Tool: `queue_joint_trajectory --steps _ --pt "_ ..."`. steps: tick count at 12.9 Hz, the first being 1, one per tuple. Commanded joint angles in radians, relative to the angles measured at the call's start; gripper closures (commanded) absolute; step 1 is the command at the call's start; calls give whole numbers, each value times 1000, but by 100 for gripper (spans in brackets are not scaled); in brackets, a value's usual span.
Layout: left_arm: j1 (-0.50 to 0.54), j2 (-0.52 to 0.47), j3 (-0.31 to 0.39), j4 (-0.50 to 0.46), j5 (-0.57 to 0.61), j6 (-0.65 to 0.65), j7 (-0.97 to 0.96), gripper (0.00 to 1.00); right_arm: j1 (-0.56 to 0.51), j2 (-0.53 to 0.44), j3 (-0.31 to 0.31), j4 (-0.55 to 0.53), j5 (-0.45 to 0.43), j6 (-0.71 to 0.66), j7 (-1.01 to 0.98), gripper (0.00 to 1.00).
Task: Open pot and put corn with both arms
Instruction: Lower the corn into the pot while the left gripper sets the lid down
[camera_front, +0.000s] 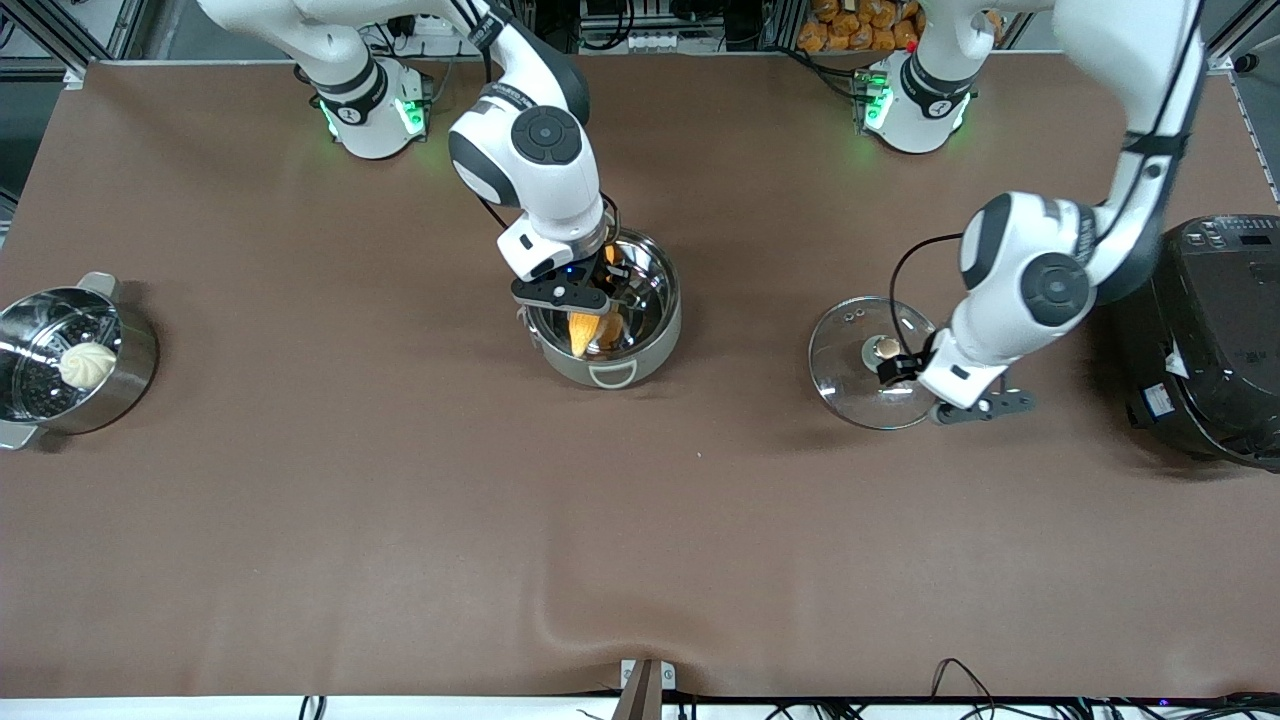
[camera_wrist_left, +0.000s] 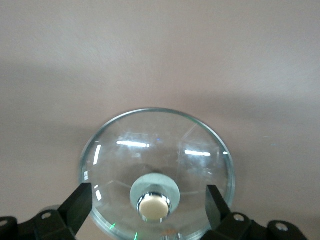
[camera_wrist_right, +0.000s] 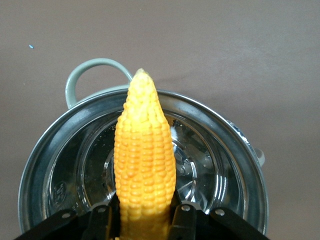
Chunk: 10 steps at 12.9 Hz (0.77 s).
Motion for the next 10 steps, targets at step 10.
queue_joint_trajectory --steps 10 --pt "11 -158 -9 216 90 -293 14 0 31 44 27 0 -104 36 151 63"
